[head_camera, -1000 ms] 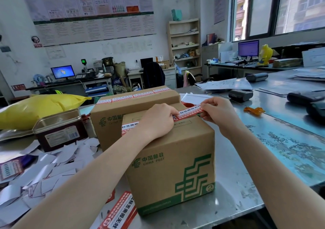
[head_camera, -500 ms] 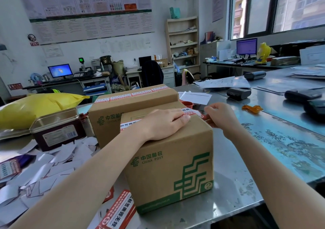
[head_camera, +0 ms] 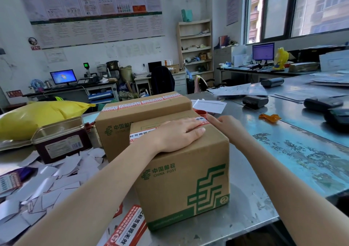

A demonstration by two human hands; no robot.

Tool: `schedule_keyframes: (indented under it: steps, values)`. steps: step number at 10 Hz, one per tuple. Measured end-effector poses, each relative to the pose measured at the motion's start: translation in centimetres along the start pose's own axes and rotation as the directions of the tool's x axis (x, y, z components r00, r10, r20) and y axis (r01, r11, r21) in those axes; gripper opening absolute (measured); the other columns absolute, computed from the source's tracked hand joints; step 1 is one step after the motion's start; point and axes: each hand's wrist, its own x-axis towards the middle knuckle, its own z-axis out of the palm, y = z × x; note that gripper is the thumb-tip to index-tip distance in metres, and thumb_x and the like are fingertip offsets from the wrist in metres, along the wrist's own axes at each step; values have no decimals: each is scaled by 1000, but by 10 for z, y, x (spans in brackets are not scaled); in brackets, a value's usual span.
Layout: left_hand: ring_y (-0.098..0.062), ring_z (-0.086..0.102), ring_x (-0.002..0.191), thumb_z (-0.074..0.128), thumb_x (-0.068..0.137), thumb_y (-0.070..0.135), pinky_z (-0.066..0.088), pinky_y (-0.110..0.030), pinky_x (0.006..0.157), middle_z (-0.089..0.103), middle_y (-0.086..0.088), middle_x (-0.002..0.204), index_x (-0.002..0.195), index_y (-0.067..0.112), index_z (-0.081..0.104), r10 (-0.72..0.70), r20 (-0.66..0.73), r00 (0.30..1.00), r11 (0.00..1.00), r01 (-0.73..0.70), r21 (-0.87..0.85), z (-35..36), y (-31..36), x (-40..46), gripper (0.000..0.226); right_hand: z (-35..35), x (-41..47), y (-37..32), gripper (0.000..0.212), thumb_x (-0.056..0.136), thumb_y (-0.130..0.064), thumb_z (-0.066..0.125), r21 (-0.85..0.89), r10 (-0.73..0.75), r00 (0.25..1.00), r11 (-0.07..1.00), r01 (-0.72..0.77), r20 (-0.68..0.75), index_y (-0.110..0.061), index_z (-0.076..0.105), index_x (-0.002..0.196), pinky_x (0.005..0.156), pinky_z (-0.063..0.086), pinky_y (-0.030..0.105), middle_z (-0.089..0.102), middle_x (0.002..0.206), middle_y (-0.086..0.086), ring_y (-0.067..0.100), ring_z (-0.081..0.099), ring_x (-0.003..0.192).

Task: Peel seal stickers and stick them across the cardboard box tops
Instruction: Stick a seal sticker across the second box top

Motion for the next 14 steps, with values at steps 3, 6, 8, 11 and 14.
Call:
schedule_keyframes:
  steps: [3,6,8,11,14]
  values:
    - [-7,15,142,24,97,51,12,-35,117,21,10,155,145,34,25,-10,1,1000,1000,10,-9,2,0,-1,51,-8,-4,-13,41,88,-49,50,493,175,963,832,-255,203,-10,59,94,62,49,27,67,92,6,19,62,79]
    - [-6,18,141,26,97,49,13,-32,116,23,12,154,144,33,28,4,-12,1000,999,-5,-36,2,0,-1,49,-1,-6,-9,26,88,-17,55,482,87,989,866,-135,121,6,67,88,52,37,26,62,77,14,21,51,68]
    - [-5,18,141,26,97,49,14,-32,116,23,12,154,144,34,28,3,-12,1000,999,-3,-37,3,-2,0,49,4,-3,-6,27,87,-21,58,459,80,989,879,-130,127,1,66,74,52,36,28,57,70,14,20,47,63]
    - [-6,17,141,26,97,49,14,-33,116,23,11,154,144,33,28,2,-6,1000,1000,-3,-30,3,-2,0,50,9,2,-1,33,89,-20,55,385,28,997,921,-55,77,11,65,84,58,38,31,58,75,18,24,49,69]
    - [-7,18,141,25,97,50,14,-35,116,23,11,154,144,33,27,1,-10,1000,1000,-2,-29,3,-2,0,50,11,7,1,28,89,-20,54,337,24,997,940,-47,71,2,62,74,53,34,29,52,66,14,22,44,63]
